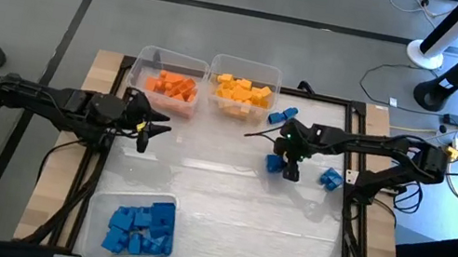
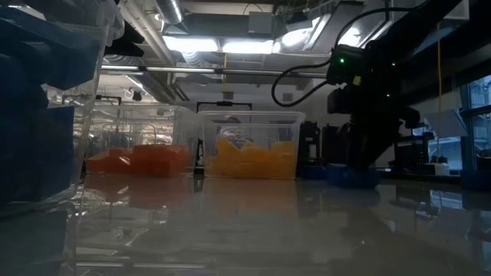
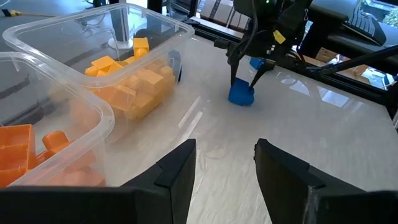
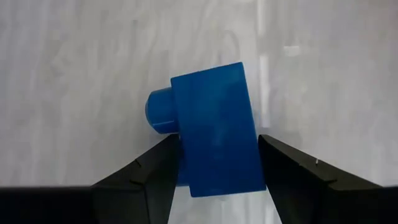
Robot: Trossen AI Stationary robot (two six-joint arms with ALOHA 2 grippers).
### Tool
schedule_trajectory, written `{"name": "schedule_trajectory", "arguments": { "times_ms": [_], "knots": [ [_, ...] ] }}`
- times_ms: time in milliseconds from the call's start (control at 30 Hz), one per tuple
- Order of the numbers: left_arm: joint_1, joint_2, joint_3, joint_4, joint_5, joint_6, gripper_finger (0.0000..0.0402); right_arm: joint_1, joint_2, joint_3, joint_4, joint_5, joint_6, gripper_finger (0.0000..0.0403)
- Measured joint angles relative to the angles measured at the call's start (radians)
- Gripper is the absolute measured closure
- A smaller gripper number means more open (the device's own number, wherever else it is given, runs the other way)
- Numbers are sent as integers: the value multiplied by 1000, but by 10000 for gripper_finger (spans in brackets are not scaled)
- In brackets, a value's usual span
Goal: Sort blocks
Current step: Put the blue game piece into the bottom transparent bin
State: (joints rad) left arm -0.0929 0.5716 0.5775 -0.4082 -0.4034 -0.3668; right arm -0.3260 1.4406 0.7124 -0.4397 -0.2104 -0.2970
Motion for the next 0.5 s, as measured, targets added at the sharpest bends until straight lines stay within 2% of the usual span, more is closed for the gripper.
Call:
{"name": "schedule_trajectory", "arguments": {
  "times_ms": [300, 500],
  "knots": [
    [0, 0, 0, 0, 0, 0, 251, 0, 18, 0, 44, 50, -30, 185],
    [0, 0, 0, 0, 0, 0, 251, 39, 103, 5, 118, 36, -25, 185]
  ]
}}
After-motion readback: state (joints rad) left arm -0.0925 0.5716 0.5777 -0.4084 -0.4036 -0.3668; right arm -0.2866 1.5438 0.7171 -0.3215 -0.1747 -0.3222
